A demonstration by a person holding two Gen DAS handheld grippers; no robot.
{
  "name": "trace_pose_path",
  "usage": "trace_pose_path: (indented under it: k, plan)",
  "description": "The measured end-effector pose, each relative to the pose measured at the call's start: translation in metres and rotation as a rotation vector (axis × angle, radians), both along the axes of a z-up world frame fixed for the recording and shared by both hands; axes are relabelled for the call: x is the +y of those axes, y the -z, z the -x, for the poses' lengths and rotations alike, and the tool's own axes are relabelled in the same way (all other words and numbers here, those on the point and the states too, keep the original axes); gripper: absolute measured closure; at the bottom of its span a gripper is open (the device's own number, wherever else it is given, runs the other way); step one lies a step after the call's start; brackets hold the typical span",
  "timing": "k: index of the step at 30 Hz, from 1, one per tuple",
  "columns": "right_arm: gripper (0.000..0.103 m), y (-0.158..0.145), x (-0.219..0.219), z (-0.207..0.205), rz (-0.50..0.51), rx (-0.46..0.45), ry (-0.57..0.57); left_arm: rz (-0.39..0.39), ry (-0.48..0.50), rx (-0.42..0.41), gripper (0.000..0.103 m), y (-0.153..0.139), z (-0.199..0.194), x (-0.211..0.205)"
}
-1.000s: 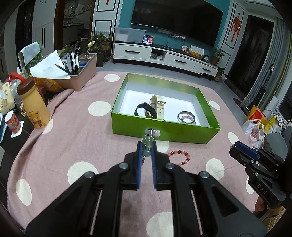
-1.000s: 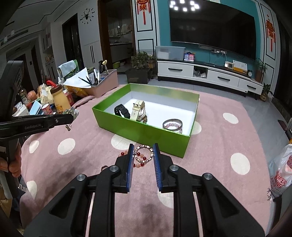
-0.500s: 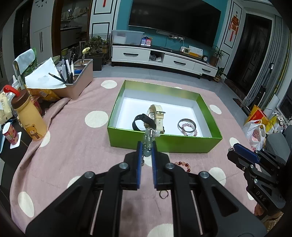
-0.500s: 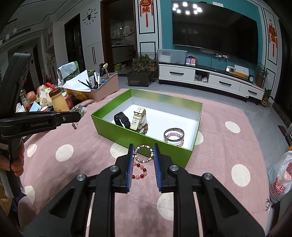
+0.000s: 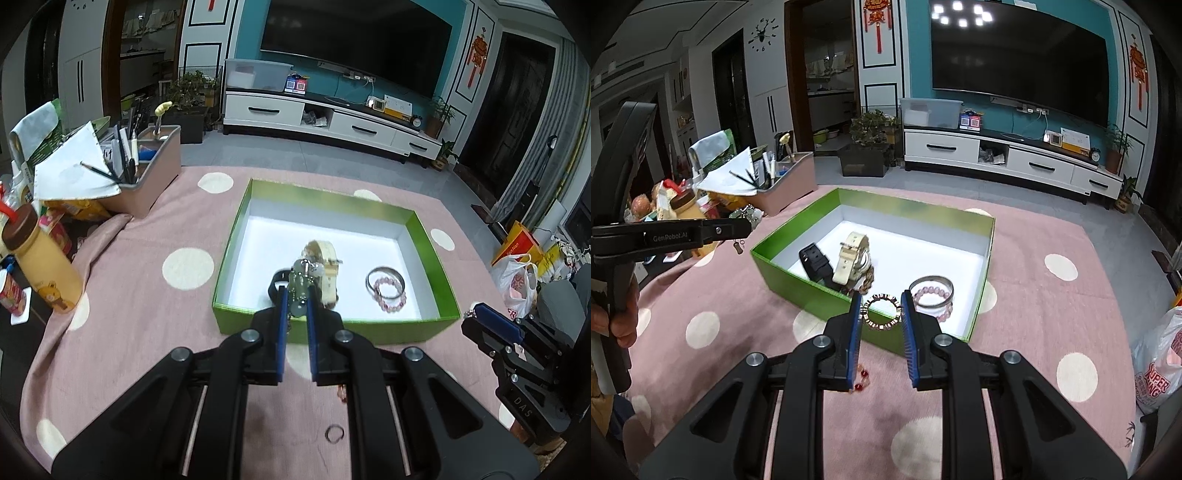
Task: Organize jewelry
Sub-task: 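Lift and carry the pendant and the ring over the green box, then lower pendant with left tool while right tool lowers ring into box, open both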
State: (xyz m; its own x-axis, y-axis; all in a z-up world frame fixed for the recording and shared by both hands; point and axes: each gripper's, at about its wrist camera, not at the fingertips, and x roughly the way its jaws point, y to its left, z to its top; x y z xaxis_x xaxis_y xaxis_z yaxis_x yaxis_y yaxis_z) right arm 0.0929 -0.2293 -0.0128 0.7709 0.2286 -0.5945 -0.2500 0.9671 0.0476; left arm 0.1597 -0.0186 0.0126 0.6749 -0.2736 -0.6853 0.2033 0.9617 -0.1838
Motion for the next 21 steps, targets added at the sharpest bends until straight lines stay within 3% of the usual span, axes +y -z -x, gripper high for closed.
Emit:
trace_pose_path:
  k: [21]
  plan:
    - [0.082,0.004,0.007,-0.073,-0.008,0.024,0.010,-0.072,-0.003,0.012,0.094,0.008,-0.069,-0.016]
